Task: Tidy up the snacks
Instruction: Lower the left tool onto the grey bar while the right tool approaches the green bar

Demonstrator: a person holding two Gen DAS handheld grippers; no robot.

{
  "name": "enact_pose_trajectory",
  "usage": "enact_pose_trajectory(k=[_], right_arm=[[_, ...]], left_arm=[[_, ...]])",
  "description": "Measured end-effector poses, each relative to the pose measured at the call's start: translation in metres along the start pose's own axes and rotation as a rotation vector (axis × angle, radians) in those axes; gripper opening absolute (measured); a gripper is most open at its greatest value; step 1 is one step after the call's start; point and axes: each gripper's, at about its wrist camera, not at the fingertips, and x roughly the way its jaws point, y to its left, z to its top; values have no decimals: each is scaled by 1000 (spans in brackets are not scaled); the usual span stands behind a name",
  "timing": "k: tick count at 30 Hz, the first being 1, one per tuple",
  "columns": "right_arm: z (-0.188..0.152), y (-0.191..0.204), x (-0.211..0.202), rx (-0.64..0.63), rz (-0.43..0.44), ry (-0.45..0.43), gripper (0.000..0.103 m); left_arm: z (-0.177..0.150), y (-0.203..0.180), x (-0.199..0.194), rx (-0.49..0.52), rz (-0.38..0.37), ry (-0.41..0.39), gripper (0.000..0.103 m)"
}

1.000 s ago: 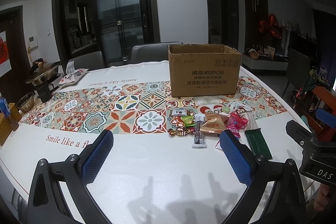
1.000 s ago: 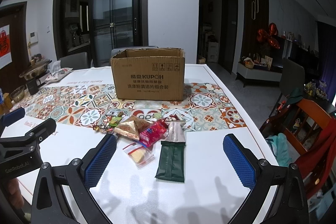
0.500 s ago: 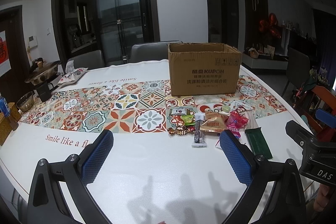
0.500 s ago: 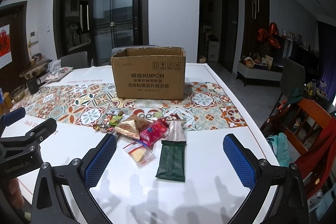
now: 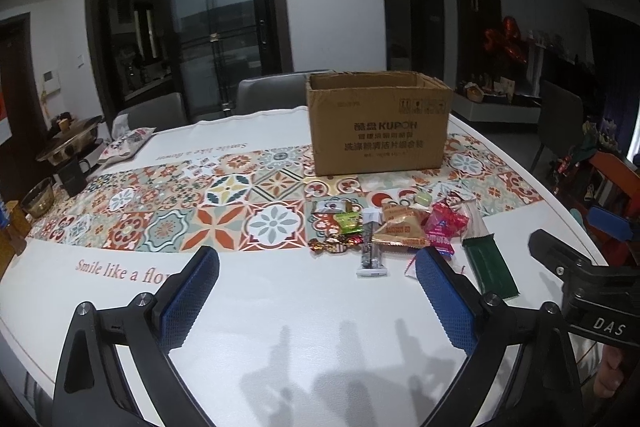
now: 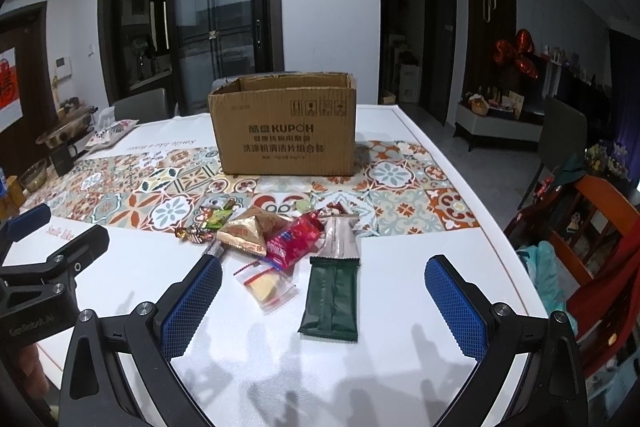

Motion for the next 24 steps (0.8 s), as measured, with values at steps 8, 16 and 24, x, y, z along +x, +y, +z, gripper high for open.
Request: enact_pose_trajectory(k=[8,16,24], right_arm=[[0,-5,29,26,20,74,98],[-7,-12,75,65,46,196,84],[-14,-15,112,81,60,296,70]], left_arm=[[3,-20,35,65,-91,70,79],[2,-27,80,60,-152,176,62],[-4,-30,122,44,-168,271,50]])
